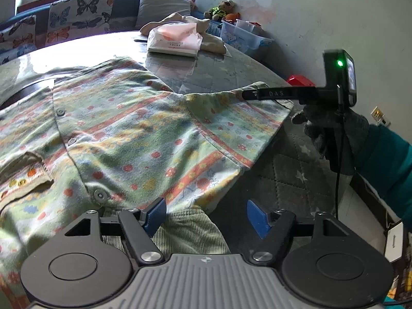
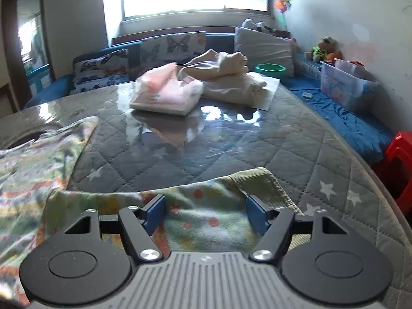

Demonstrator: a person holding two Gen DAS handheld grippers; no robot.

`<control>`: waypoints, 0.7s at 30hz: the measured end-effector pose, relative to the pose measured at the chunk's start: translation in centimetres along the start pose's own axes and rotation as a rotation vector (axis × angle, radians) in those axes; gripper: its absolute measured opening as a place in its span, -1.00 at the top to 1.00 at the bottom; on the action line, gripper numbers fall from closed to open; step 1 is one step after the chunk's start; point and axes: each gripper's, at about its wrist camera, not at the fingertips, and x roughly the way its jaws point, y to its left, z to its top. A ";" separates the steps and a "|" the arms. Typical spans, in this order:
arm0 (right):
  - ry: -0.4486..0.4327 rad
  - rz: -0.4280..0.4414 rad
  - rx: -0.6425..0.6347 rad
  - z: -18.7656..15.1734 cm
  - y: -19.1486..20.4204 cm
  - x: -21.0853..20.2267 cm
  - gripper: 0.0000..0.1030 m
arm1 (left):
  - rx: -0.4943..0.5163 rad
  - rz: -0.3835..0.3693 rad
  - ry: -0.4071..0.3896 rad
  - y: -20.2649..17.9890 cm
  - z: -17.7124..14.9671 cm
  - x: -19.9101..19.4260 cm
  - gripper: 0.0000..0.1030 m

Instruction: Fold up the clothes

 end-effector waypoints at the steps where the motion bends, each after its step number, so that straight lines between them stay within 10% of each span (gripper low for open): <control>1: -0.016 0.018 -0.009 -0.1 0.2 -0.7 -0.54 | -0.008 -0.006 -0.004 0.1 -0.1 -0.3 -0.44; 8: -0.005 0.098 -0.038 -1.9 1.5 -0.9 -0.99 | -0.020 -0.010 -0.002 0.5 -0.7 -0.9 -0.51; 21: 0.006 0.067 -0.079 -2.1 2.1 -0.8 -1.00 | -0.152 0.059 -0.129 4.3 -1.2 -6.3 -0.60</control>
